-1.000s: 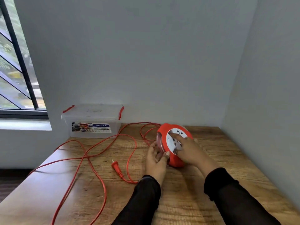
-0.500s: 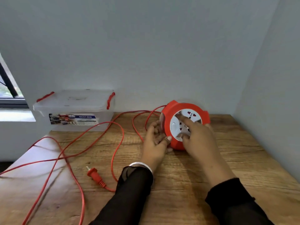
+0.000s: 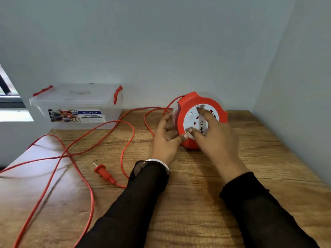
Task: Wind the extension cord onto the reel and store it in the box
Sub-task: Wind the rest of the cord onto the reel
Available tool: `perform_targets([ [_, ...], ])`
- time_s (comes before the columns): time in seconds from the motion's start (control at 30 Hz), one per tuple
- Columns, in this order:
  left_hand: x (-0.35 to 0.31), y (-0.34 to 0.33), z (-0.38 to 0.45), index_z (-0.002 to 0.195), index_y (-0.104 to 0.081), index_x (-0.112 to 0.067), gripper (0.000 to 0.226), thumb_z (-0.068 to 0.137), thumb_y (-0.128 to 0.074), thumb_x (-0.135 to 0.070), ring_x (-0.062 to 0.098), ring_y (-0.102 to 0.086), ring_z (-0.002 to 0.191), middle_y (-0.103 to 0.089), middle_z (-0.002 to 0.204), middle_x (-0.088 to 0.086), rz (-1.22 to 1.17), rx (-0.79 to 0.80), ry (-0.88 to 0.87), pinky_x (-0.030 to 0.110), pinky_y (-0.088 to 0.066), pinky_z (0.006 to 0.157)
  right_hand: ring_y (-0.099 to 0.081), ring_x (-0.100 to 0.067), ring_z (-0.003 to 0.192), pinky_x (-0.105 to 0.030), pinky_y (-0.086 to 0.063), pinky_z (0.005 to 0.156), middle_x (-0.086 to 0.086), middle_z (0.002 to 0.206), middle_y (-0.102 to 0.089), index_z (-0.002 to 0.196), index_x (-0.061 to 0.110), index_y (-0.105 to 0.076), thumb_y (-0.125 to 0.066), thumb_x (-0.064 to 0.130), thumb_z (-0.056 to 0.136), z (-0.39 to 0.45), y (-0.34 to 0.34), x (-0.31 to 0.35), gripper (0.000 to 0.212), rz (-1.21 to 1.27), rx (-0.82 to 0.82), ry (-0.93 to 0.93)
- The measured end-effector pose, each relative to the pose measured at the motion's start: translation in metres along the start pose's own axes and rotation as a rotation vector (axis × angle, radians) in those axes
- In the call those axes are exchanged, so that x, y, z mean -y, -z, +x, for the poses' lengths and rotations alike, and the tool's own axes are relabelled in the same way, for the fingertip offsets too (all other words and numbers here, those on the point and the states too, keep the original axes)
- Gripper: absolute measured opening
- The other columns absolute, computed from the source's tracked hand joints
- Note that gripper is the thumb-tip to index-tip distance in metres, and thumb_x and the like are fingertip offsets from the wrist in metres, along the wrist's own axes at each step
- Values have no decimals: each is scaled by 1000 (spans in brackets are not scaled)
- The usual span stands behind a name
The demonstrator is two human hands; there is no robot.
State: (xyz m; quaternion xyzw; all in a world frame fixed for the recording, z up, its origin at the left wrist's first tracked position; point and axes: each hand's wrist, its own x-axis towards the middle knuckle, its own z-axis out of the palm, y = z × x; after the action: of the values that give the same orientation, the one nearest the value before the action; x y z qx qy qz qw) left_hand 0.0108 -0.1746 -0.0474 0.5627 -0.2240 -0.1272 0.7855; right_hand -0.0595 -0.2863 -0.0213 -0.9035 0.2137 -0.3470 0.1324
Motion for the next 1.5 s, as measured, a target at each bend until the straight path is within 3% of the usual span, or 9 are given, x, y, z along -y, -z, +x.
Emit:
perform_targets([
  [0.27,2,-1,0,113,-48,-37,67,77,-67,16,7,-70,82,-64,100,-3,33,1,-79,25,-59,66,-63,-24,94,-27,-42,68,2,109,-66,136,36,-41,-64,53,80,-2,-3,10,63,349,35,-231],
  [0.37,4,-2,0,111,-48,-38,66,77,-69,14,19,-70,90,-64,106,4,46,-11,-91,35,-60,73,-58,-9,100,-21,-39,76,10,115,-57,137,25,-42,-65,39,85,-1,-1,17,59,648,76,-399],
  [0.5,5,-5,0,111,-47,-37,66,76,-68,15,26,-69,93,-64,106,7,34,-22,-76,47,-57,81,-54,-2,44,-15,-37,40,-2,76,-61,105,11,-53,-60,17,90,5,2,25,18,1236,227,-730],
  [0.67,5,-9,-1,117,-46,-35,68,79,-62,19,20,-69,95,-64,101,-5,66,-13,-108,38,-58,81,-51,-16,52,-18,-38,42,-5,59,-59,81,2,-59,-51,12,90,8,6,17,15,1611,372,-887],
  [0.83,-3,-2,0,130,-47,-30,69,82,-62,15,11,-70,92,-67,99,-11,53,-61,-98,35,-59,78,-60,-9,54,-22,-41,50,-4,77,-73,93,10,-65,-58,23,89,10,13,9,15,1167,417,-762],
  [1.0,-16,8,4,123,-47,-33,62,86,-56,15,4,-70,80,-70,95,-8,44,13,-57,23,-60,63,-55,-17,104,-26,-45,74,1,114,-54,109,27,-61,-64,21,82,-1,11,5,28,158,83,3],
  [1.17,-23,19,10,126,-44,-31,63,87,-53,18,0,-71,81,-75,84,-18,101,98,-55,19,-58,68,-46,-19,107,-37,-52,80,0,111,-41,126,42,-56,-55,10,85,0,8,4,52,54,198,243],
  [1.33,-29,20,7,139,-41,-22,69,85,-52,19,-4,-70,85,-71,95,-18,93,139,-41,15,-55,66,-35,-29,126,-44,-44,95,-10,132,-40,122,44,-58,-58,9,84,0,10,5,52,18,134,245],
  [1.5,-28,21,7,143,-39,-19,70,85,-54,18,-2,-70,88,-66,108,-10,84,145,-18,18,-57,69,-30,-31,132,-44,-35,104,-11,150,-25,136,48,-40,-54,15,89,1,7,6,59,-152,276,237],
])
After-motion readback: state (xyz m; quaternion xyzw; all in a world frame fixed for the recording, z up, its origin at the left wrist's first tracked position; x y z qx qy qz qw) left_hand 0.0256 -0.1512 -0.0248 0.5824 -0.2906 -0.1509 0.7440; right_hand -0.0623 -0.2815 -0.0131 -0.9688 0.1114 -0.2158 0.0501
